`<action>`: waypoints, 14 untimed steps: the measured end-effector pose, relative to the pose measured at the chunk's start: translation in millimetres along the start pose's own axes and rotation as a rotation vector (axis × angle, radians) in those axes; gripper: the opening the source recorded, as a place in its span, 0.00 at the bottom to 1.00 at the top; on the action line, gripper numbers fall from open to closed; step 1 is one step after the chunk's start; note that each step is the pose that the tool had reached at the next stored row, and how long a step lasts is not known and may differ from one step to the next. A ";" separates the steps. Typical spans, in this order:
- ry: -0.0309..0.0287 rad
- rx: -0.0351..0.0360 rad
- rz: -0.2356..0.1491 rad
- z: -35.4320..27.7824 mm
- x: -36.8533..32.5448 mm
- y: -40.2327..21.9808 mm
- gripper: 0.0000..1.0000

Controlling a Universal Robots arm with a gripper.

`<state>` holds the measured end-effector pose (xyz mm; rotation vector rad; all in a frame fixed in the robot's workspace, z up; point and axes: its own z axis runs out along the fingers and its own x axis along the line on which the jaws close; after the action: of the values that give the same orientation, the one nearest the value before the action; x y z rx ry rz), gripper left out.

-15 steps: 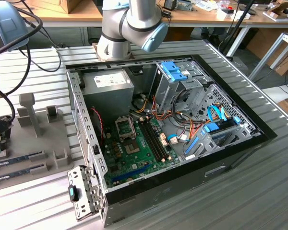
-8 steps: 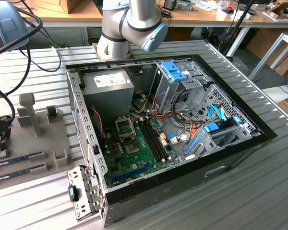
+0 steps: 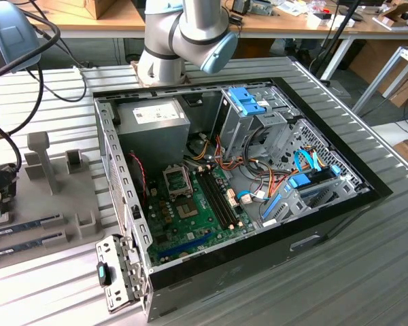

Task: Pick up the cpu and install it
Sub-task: 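Pick up the cpu and move it towards the insertion slot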

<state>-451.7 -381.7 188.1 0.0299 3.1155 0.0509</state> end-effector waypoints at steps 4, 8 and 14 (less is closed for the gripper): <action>-0.0001 0.0000 0.000 -2.9 -0.1 0.1 0.55; 0.0000 0.0000 0.000 -3.1 -0.1 0.1 0.55; 0.0000 0.0000 0.000 -3.3 -0.1 0.1 0.55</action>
<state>-451.8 -381.7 191.4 0.0300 3.1155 0.0509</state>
